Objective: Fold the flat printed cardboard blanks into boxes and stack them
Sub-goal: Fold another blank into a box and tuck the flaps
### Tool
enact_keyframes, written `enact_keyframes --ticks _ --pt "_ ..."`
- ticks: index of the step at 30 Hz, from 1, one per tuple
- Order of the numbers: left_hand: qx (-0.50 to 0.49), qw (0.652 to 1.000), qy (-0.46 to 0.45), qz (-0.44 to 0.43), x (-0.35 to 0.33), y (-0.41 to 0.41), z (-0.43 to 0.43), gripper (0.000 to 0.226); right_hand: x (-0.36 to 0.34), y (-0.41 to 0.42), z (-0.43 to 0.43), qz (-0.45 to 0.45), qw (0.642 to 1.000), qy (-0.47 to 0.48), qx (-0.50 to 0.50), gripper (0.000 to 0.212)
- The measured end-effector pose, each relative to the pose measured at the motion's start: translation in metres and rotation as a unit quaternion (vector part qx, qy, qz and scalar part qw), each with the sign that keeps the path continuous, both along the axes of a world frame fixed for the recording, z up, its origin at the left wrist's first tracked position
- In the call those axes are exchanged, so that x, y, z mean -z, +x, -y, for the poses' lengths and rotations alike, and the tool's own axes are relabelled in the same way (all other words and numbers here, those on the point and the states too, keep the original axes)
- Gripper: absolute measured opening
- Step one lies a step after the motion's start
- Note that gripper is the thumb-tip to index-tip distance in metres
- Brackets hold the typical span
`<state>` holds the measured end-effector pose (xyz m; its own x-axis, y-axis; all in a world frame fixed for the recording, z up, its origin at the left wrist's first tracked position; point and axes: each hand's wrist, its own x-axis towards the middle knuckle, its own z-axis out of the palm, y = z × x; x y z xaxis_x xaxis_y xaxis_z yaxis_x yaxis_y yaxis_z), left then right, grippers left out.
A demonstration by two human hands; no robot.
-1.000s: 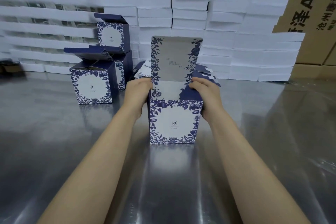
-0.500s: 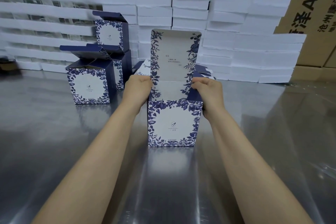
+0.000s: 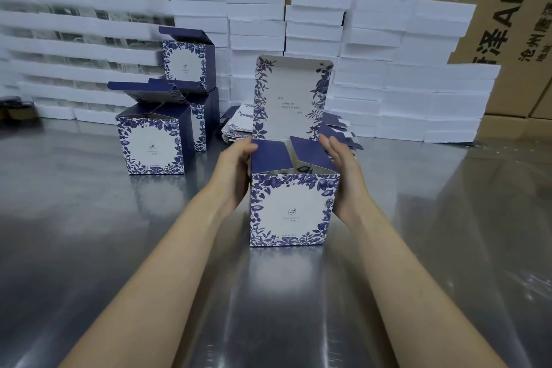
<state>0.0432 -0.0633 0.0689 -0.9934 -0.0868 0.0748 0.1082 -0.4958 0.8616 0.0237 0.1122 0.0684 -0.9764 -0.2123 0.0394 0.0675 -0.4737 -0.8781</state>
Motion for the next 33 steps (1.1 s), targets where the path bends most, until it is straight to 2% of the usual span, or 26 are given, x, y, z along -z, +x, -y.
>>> enact_keyframes --ticks 4,6,9,11,14,16,19,24,26,29,33 --pt "0.010 1.000 0.018 -0.009 0.003 0.001 -0.007 0.044 0.001 0.003 0.001 0.002 1.000 0.007 -0.002 0.043" --pt "-0.014 1.000 0.009 0.004 0.002 0.001 -0.007 0.045 -0.004 0.001 0.002 0.016 0.999 0.038 0.021 0.040" --pt "-0.042 0.998 -0.044 0.006 0.001 -0.001 -0.006 0.026 -0.011 -0.001 0.003 -0.005 0.992 0.120 0.049 0.026" --pt "-0.081 0.994 -0.074 0.027 0.002 -0.004 -0.006 0.015 -0.012 -0.003 0.001 -0.026 0.985 0.152 0.070 0.026" --pt "-0.103 0.986 -0.122 0.042 0.004 -0.008 -0.007 0.038 -0.014 -0.005 -0.002 -0.045 0.972 0.190 0.131 0.015" --pt "-0.103 0.987 -0.114 0.037 0.004 -0.006 -0.009 0.039 -0.014 -0.007 -0.005 -0.058 0.963 0.205 0.168 0.019" --pt "-0.108 0.987 -0.111 0.045 0.003 -0.006 -0.009 0.040 -0.013 -0.009 -0.004 -0.091 0.944 0.243 0.204 0.012" --pt "-0.116 0.987 -0.104 0.044 0.006 -0.006 -0.011 0.039 -0.013 -0.013 -0.007 -0.123 0.919 0.278 0.252 0.057" --pt "-0.108 0.986 -0.120 0.043 0.008 -0.007 -0.010 0.042 -0.012 -0.012 -0.007 -0.130 0.908 0.297 0.266 0.059" --pt "-0.106 0.988 -0.107 0.027 0.010 -0.008 -0.010 0.039 -0.007 -0.015 -0.010 -0.135 0.915 0.287 0.249 0.041" --pt "-0.090 0.992 -0.087 -0.002 0.006 -0.008 -0.011 0.030 -0.009 -0.008 -0.008 -0.069 0.962 0.230 0.130 0.023"
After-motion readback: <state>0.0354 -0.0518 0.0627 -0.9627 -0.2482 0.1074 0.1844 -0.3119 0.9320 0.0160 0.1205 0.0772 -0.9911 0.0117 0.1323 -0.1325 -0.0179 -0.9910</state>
